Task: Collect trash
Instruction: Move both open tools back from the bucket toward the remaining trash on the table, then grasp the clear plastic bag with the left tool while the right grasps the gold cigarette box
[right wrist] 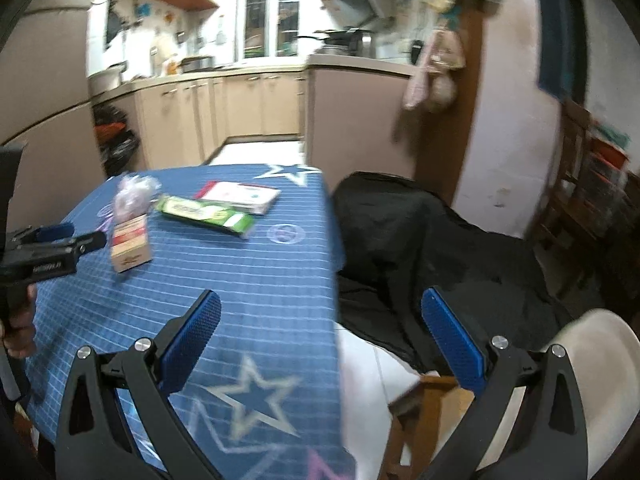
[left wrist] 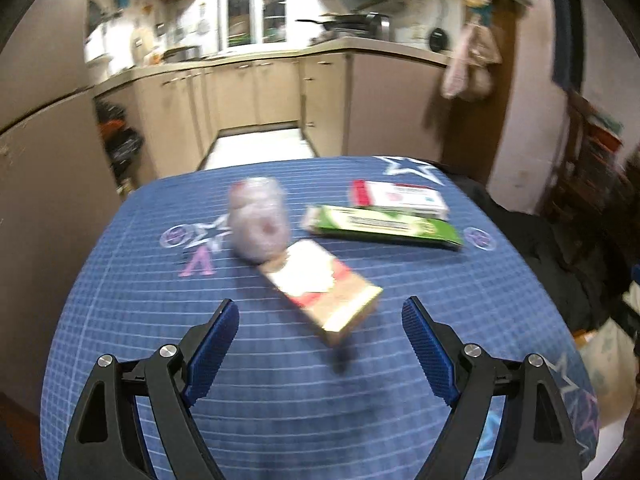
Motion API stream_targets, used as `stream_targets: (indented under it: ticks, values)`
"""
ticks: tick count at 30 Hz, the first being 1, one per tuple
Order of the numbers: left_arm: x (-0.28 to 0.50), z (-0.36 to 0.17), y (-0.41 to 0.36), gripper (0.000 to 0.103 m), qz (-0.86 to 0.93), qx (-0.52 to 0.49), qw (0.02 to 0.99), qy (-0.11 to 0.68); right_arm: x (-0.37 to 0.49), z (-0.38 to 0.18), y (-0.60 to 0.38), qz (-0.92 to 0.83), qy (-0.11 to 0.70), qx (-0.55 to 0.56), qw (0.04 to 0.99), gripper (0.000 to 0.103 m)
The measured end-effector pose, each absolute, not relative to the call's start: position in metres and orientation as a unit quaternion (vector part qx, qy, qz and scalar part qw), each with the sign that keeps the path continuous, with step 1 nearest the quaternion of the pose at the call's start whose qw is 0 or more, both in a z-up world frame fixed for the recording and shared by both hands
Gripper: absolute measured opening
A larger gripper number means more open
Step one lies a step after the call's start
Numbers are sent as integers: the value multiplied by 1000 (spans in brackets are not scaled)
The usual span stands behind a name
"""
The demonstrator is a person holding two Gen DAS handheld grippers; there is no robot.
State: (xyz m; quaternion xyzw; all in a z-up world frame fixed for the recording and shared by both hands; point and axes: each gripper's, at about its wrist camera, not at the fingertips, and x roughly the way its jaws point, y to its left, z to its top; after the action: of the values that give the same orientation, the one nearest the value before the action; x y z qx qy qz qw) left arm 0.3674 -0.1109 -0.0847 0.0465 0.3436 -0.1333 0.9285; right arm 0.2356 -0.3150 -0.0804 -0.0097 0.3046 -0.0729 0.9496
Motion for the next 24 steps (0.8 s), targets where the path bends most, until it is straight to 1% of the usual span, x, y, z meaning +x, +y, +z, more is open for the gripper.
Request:
stream_targets:
  ticks: [6, 13, 20, 22, 24]
  values:
    - [390, -84, -77, 84, -101, 46, 932, 344, 274, -89, -269, -11, 321, -33, 946, 97]
    - [432, -72, -64, 84, -107, 63, 933, 339, 311, -102, -219, 66, 347, -42, 935, 97]
    - [499, -70, -74, 84, -189, 77, 907, 369, 340, -108, -199, 89, 361, -41, 927, 97]
    - [518, -73, -81, 86, -229, 74, 890, 388, 349, -105, -198, 95, 360, -32, 928, 97]
    - [540, -78, -87, 86, -233, 68, 880, 408, 362, -105, -191, 106, 362, -30, 926, 97]
